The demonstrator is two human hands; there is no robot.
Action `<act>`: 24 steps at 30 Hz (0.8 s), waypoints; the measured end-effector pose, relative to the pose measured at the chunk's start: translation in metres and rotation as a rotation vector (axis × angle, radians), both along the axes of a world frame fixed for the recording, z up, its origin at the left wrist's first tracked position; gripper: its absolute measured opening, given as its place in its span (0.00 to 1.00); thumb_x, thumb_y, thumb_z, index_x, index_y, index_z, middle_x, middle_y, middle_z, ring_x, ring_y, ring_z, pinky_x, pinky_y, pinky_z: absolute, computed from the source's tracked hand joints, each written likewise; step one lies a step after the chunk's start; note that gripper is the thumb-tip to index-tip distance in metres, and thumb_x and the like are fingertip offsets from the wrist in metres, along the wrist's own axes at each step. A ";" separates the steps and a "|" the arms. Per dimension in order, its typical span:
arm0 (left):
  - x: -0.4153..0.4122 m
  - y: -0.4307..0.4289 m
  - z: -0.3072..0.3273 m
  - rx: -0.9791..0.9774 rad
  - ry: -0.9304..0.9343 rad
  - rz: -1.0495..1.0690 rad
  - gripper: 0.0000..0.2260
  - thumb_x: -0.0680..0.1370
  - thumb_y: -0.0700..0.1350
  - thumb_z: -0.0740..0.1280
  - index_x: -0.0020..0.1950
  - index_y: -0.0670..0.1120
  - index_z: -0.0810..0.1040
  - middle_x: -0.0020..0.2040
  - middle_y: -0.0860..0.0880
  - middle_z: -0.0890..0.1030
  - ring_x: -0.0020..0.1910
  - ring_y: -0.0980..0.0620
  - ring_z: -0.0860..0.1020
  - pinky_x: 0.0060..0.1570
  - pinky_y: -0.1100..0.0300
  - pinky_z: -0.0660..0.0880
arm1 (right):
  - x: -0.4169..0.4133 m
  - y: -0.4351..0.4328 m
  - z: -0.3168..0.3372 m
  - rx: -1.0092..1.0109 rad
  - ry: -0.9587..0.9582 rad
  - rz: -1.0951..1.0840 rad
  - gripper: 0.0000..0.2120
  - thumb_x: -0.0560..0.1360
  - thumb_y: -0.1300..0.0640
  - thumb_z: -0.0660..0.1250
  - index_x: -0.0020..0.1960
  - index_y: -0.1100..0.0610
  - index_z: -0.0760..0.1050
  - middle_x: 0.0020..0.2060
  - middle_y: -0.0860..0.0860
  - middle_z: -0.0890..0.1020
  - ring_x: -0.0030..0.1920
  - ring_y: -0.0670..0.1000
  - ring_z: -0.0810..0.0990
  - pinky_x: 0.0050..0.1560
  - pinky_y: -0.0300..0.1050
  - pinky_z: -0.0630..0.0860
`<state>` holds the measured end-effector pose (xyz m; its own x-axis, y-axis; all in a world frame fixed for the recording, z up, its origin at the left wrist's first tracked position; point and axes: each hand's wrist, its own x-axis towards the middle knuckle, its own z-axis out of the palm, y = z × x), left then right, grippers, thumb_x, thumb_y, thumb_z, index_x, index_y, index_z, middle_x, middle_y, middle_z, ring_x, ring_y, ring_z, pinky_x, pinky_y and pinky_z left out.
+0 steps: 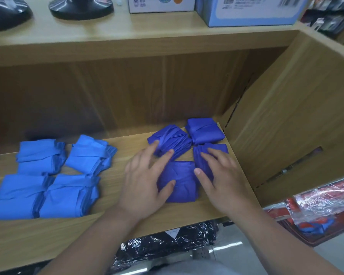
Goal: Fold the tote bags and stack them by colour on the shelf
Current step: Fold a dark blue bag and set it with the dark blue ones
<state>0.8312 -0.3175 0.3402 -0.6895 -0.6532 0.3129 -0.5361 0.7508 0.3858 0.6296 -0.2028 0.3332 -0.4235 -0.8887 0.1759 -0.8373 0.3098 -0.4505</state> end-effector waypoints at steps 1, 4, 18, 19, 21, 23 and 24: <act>-0.005 -0.002 0.003 -0.006 -0.022 -0.078 0.30 0.75 0.62 0.63 0.77 0.54 0.68 0.79 0.46 0.63 0.75 0.42 0.65 0.72 0.42 0.63 | -0.003 0.003 -0.003 0.042 -0.017 0.016 0.37 0.78 0.29 0.48 0.73 0.53 0.72 0.74 0.50 0.70 0.76 0.54 0.65 0.75 0.55 0.63; -0.025 -0.012 0.011 0.063 -0.238 -0.164 0.36 0.76 0.72 0.52 0.80 0.56 0.61 0.82 0.52 0.55 0.82 0.48 0.50 0.77 0.37 0.49 | -0.013 0.010 -0.009 0.070 -0.086 0.072 0.44 0.77 0.26 0.39 0.77 0.52 0.67 0.78 0.45 0.63 0.80 0.47 0.55 0.79 0.53 0.57; -0.055 -0.046 0.008 -0.053 -0.486 -0.006 0.52 0.64 0.83 0.49 0.78 0.50 0.65 0.75 0.46 0.63 0.77 0.44 0.59 0.75 0.39 0.56 | -0.034 0.021 -0.025 0.053 -0.173 0.173 0.39 0.78 0.26 0.42 0.78 0.49 0.65 0.78 0.36 0.57 0.79 0.37 0.46 0.80 0.55 0.50; -0.056 -0.048 0.008 -0.043 -0.479 -0.003 0.51 0.63 0.83 0.49 0.75 0.50 0.67 0.76 0.47 0.63 0.78 0.44 0.57 0.75 0.39 0.54 | -0.035 0.021 -0.026 0.050 -0.185 0.175 0.39 0.78 0.26 0.42 0.77 0.49 0.66 0.78 0.37 0.58 0.79 0.37 0.46 0.80 0.55 0.50; -0.056 -0.055 0.007 0.012 -0.447 -0.016 0.50 0.62 0.83 0.51 0.71 0.49 0.70 0.77 0.48 0.63 0.80 0.46 0.54 0.75 0.38 0.53 | -0.037 0.021 -0.027 0.034 -0.196 0.182 0.39 0.78 0.26 0.43 0.77 0.49 0.66 0.78 0.37 0.59 0.79 0.38 0.47 0.80 0.55 0.50; -0.056 -0.061 0.005 0.023 -0.388 -0.044 0.47 0.62 0.82 0.54 0.66 0.48 0.72 0.73 0.48 0.68 0.79 0.44 0.58 0.74 0.37 0.58 | -0.039 0.020 -0.029 0.016 -0.213 0.197 0.37 0.78 0.27 0.44 0.77 0.49 0.66 0.78 0.37 0.60 0.80 0.38 0.48 0.80 0.56 0.49; -0.057 -0.062 0.004 -0.016 -0.361 -0.048 0.45 0.62 0.82 0.56 0.63 0.47 0.73 0.69 0.47 0.71 0.76 0.42 0.62 0.72 0.36 0.62 | -0.041 0.020 -0.031 0.009 -0.219 0.208 0.37 0.79 0.28 0.45 0.77 0.48 0.66 0.78 0.37 0.60 0.80 0.38 0.48 0.80 0.56 0.49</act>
